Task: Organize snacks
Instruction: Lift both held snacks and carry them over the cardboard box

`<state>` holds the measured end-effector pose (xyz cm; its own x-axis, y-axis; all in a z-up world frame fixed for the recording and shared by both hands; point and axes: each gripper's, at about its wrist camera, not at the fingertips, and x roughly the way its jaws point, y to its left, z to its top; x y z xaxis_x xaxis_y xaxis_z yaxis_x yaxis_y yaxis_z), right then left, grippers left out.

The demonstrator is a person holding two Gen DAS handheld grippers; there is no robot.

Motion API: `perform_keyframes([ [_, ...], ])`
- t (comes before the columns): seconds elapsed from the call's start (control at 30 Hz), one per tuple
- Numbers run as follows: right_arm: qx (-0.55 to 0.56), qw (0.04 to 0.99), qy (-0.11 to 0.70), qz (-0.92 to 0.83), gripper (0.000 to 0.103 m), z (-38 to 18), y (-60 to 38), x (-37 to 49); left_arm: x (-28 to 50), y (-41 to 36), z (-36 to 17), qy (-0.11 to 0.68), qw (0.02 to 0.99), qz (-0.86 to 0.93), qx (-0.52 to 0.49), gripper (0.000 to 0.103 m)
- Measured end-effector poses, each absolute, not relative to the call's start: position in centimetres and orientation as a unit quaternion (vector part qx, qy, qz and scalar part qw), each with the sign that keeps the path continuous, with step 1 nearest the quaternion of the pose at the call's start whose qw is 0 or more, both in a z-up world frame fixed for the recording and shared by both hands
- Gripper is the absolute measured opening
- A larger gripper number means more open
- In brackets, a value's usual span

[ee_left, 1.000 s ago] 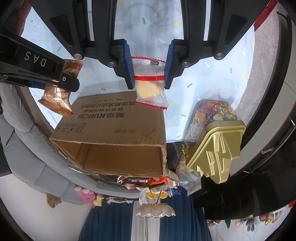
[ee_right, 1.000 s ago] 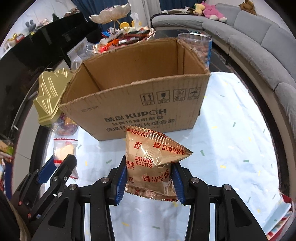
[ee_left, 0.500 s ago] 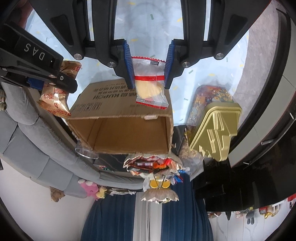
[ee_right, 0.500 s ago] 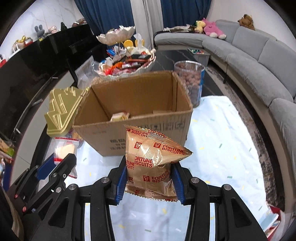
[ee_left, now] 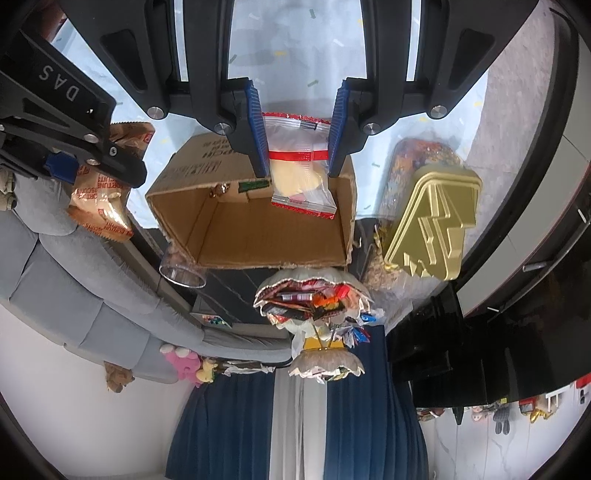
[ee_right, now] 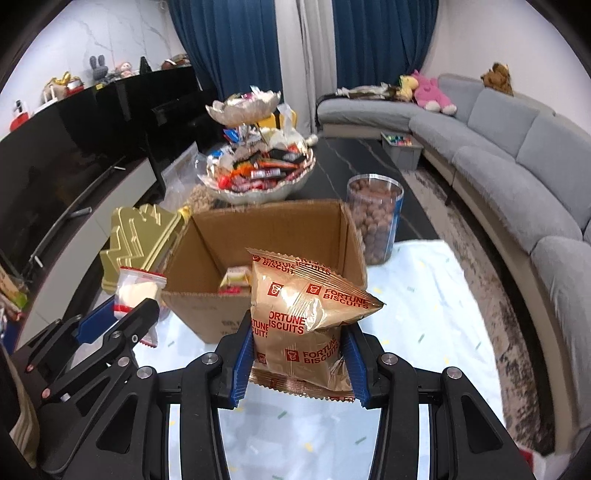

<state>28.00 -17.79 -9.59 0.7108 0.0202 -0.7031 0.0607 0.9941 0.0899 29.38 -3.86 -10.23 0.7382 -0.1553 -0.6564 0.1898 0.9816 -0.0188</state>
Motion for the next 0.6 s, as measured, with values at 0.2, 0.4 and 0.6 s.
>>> perform_keyframes([
  [0.2, 0.040, 0.933, 0.359, -0.004, 0.045, -8.1, -18.0, 28.8, 30.1, -4.3, -9.5, 0.343, 0.934, -0.094, 0.025, 0.031],
  [0.4, 0.029, 0.938, 0.345, 0.001, 0.045, -7.2, -18.1, 29.6, 31.1, -4.5, -8.8, 0.339, 0.936, -0.095, 0.024, 0.031],
  [0.6, 0.021, 0.941, 0.337, 0.008, 0.045, -6.9, -18.0, 30.6, 32.0, -4.7, -8.4, 0.336, 0.936, -0.097, 0.027, 0.031],
])
